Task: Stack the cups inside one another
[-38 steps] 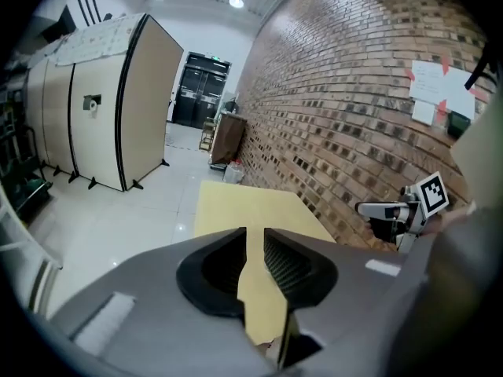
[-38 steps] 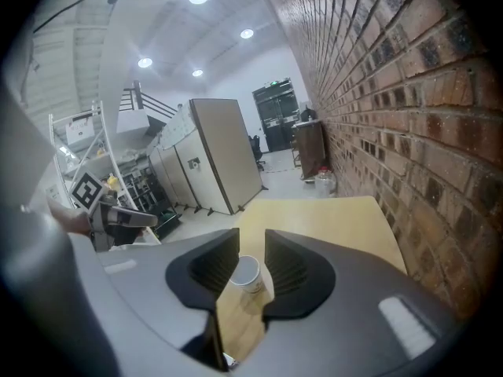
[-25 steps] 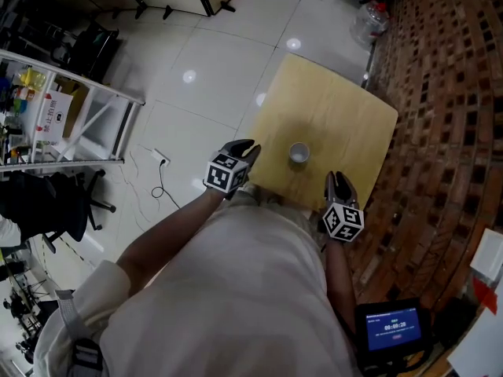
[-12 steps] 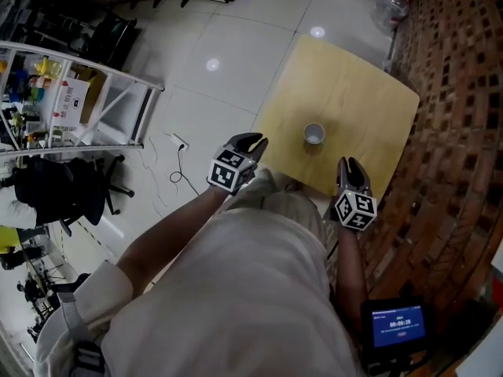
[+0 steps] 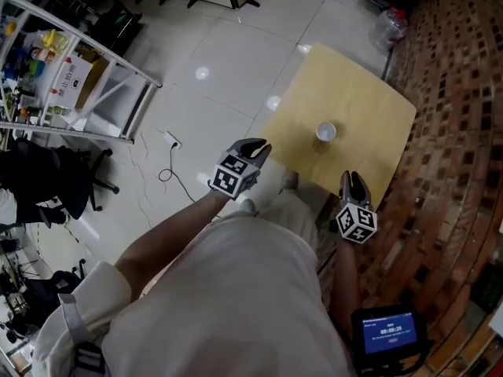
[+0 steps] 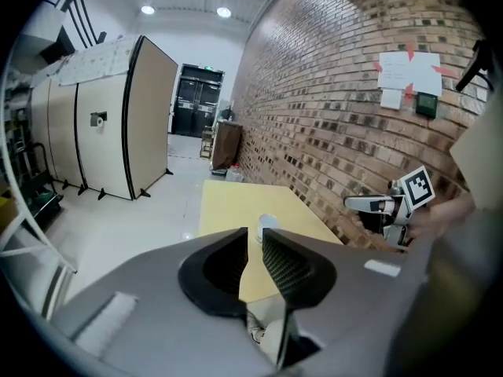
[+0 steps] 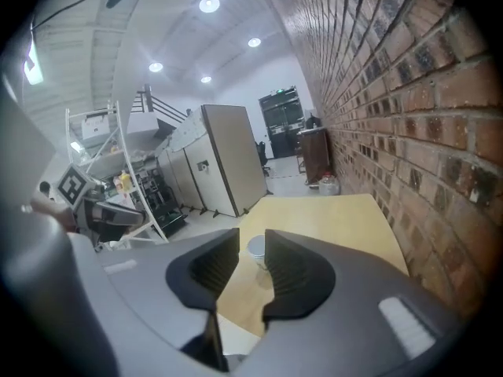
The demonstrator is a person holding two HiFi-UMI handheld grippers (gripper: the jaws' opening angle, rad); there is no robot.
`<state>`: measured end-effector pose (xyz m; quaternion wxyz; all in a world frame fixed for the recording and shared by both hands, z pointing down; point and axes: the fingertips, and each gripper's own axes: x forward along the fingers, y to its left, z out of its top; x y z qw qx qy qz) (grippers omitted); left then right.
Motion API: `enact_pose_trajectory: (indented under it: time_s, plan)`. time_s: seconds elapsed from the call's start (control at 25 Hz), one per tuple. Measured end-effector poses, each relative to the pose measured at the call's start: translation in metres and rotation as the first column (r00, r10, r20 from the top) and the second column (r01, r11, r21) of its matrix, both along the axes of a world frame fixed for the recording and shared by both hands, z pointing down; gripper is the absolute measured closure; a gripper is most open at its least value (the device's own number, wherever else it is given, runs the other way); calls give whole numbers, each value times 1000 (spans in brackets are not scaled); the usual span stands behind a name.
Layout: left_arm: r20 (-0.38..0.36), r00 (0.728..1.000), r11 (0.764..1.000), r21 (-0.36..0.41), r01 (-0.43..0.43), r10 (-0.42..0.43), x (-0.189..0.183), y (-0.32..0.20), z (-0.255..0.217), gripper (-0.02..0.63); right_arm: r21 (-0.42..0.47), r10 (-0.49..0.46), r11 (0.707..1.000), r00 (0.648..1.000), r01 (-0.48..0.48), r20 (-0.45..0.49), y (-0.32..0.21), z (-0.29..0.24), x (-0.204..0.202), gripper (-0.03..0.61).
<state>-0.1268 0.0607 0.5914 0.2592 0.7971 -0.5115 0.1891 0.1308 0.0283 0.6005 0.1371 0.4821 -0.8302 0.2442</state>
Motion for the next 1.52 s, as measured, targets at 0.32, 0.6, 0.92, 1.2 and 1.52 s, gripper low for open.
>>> enact_pose_trajectory:
  time_s: [0.32, 0.6, 0.92, 1.2, 1.52]
  plan:
    - [-9, 998, 998, -1, 58, -58, -34, 91, -6, 534, -13, 50, 999, 988, -49, 148, 58, -19, -40, 486]
    - [-18, 995, 996, -6, 95, -95, -67, 144, -12, 543, -81, 198, 979, 966, -187, 164, 89, -43, -46, 487]
    - [-55, 995, 996, 24, 80, -79, -63, 165, -19, 552, -34, 208, 978, 943, -207, 260, 118, -94, -54, 522]
    - [-45, 994, 993, 48, 104, -102, -50, 149, -29, 557, 52, 122, 989, 964, -138, 235, 126, -121, -47, 522]
    - [-34, 997, 997, 16, 69, -69, 3, 151, -33, 555, 36, 41, 998, 989, -46, 139, 153, -102, -14, 578]
